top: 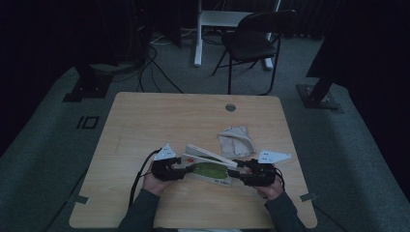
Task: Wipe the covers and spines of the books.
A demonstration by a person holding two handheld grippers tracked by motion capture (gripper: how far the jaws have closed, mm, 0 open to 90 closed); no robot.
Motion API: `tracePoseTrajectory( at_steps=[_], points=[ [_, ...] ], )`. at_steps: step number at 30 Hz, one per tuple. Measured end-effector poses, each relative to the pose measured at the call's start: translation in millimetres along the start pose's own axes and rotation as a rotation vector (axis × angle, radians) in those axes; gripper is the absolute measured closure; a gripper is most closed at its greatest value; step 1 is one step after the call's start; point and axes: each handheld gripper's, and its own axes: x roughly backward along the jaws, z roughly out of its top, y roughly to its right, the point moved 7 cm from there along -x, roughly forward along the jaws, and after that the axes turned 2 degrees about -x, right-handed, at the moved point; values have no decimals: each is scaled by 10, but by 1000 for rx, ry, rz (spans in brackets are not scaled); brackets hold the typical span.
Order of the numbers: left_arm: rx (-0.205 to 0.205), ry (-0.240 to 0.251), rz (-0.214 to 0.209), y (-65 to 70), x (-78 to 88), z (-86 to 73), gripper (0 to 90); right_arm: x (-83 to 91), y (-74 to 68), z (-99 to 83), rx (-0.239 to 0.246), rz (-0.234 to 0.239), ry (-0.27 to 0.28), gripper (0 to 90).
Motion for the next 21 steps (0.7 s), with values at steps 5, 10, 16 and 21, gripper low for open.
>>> tracePoseTrajectory(
  at_steps=[5, 10, 16, 21],
  points=[
    [12, 22, 21, -27, 46, -5, 470, -38, -48, 5, 31, 5, -15, 487],
    [26, 66, 36, -66, 137, 21, 459, -70, -55, 2, 34, 3, -23, 484],
    [20, 99, 45, -64, 182, 60, 450, -107, -75, 18, 50, 4, -30, 484],
    [19, 115, 46, -65, 198, 85, 436, -139, -72, 14, 58, -2, -42, 481]
  ],
)
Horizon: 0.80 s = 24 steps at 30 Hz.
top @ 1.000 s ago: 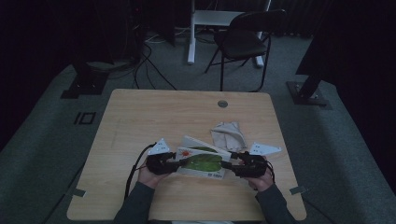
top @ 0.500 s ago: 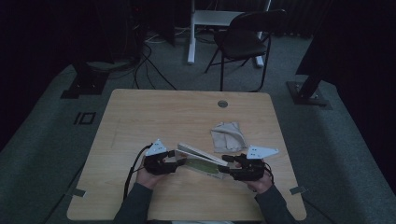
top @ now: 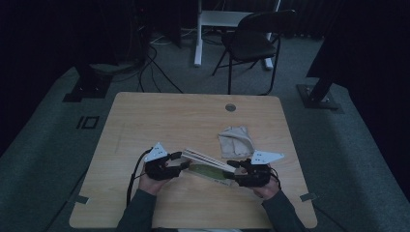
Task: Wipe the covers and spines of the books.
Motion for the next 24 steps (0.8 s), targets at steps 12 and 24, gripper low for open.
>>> tracePoseTrajectory(
  at_steps=[12, 24],
  points=[
    [-23, 15, 8, 9, 1, 97, 381, -63, 33, 30, 7, -34, -8, 516],
    [-15, 40, 2, 19, -35, 150, 324, -147, 3, 68, 57, -61, -34, 592]
  ],
)
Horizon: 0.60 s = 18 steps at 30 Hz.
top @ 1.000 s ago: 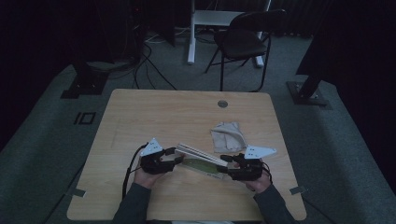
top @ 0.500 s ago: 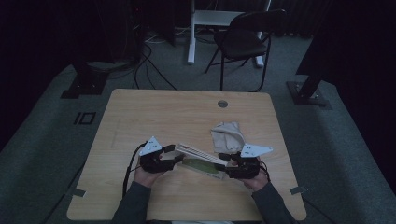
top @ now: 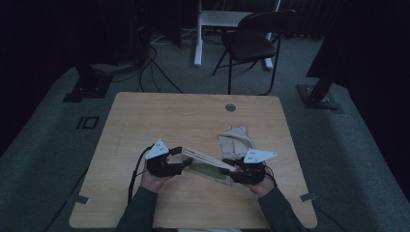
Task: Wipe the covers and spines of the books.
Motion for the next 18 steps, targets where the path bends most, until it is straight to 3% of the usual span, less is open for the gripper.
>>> tracePoseTrajectory(
  at_steps=[8, 9, 15, 18],
  points=[
    [-6, 7, 0, 12, -14, 30, 319, 6, -28, 14, 31, -49, -27, 597],
    [-12, 8, 0, 24, -28, 45, 319, 2, -27, 13, 43, -78, -47, 600],
    [-38, 22, 9, 53, -45, 76, 308, -17, 5, -9, 42, -136, -83, 624],
    [-42, 20, 7, 53, -51, 77, 304, -33, -3, -20, 54, -136, -92, 615]
  ],
)
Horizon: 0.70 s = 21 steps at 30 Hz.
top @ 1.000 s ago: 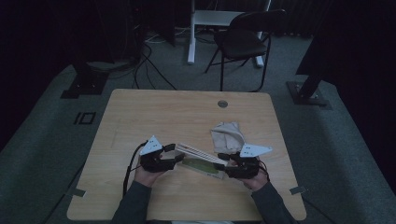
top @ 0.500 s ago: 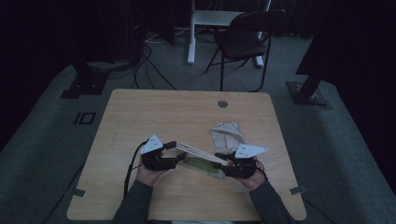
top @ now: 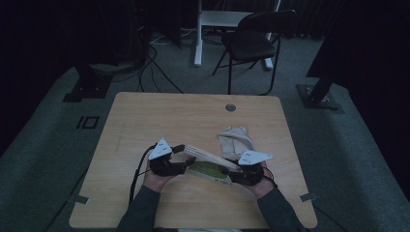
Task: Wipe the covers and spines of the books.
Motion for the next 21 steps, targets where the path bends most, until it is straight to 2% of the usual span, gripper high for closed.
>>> tracePoseTrajectory(
  at_steps=[10, 14, 16, 17, 21],
  points=[
    [-20, 4, -11, 4, -25, 20, 272, -12, -29, 29, 32, -2, -3, 611],
    [-35, 3, 3, -13, -47, 23, 272, -16, -56, 41, 56, 14, -5, 701],
    [-34, 3, 6, -17, -51, 21, 272, -17, -63, 40, 62, 21, -5, 714],
    [-35, 0, 8, -26, -55, 15, 272, -14, -71, 37, 73, 36, -6, 742],
    [-46, -2, 6, -27, -63, 8, 272, -11, -85, 34, 89, 49, -5, 748]
  ],
)
